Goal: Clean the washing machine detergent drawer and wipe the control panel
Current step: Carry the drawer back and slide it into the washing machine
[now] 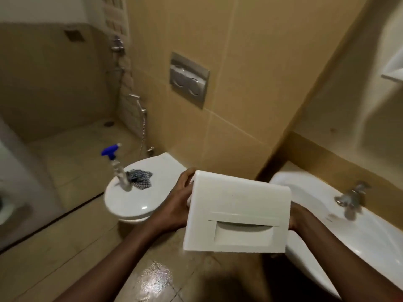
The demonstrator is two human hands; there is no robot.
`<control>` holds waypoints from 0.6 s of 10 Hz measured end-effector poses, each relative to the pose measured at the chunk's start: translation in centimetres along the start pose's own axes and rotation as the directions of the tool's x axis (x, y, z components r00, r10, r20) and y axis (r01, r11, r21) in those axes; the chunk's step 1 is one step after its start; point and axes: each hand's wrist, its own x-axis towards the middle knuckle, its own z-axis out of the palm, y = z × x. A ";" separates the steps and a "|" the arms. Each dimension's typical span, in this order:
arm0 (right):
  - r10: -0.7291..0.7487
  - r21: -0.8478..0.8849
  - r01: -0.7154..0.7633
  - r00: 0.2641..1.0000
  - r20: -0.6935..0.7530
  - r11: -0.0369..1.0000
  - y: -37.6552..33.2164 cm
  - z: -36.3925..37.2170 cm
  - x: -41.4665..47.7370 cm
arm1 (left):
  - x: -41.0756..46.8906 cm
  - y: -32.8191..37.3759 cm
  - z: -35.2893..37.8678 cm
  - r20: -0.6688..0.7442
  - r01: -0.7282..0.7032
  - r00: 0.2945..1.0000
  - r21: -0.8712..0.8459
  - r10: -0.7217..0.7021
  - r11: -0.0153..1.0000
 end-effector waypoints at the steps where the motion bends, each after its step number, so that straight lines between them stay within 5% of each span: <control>1: 0.105 -0.083 -0.099 0.992 0.076 0.992 0.4 7.8 2.3 | -4.6 -6.2 -5.8 -0.146 0.394 0.896 -0.171 -0.419 0.903; 2: 0.166 -0.145 -0.143 0.972 0.164 0.979 1.8 13.9 2.5 | -9.8 -4.6 -10.6 -0.268 0.387 0.858 -0.225 -0.438 0.894; 3: 0.144 -0.370 -0.031 0.948 0.283 0.928 2.5 22.9 2.4 | -16.0 -4.1 -14.6 -0.428 0.369 0.766 -0.318 -0.480 0.873; 4: -0.003 -0.611 0.245 0.930 0.369 0.753 3.4 30.0 3.9 | -21.4 -4.1 -17.8 -0.443 0.342 0.610 -0.601 -0.657 0.723; 5: -0.028 -0.634 0.396 0.861 0.509 0.665 4.3 37.3 4.9 | -27.6 -4.2 -20.4 -0.327 0.274 0.513 -0.814 -0.793 0.513; 6: -0.026 -0.557 0.396 0.831 0.556 0.730 6.6 42.6 4.9 | -32.3 -3.6 -21.7 -0.367 0.196 0.384 -0.864 -0.847 0.463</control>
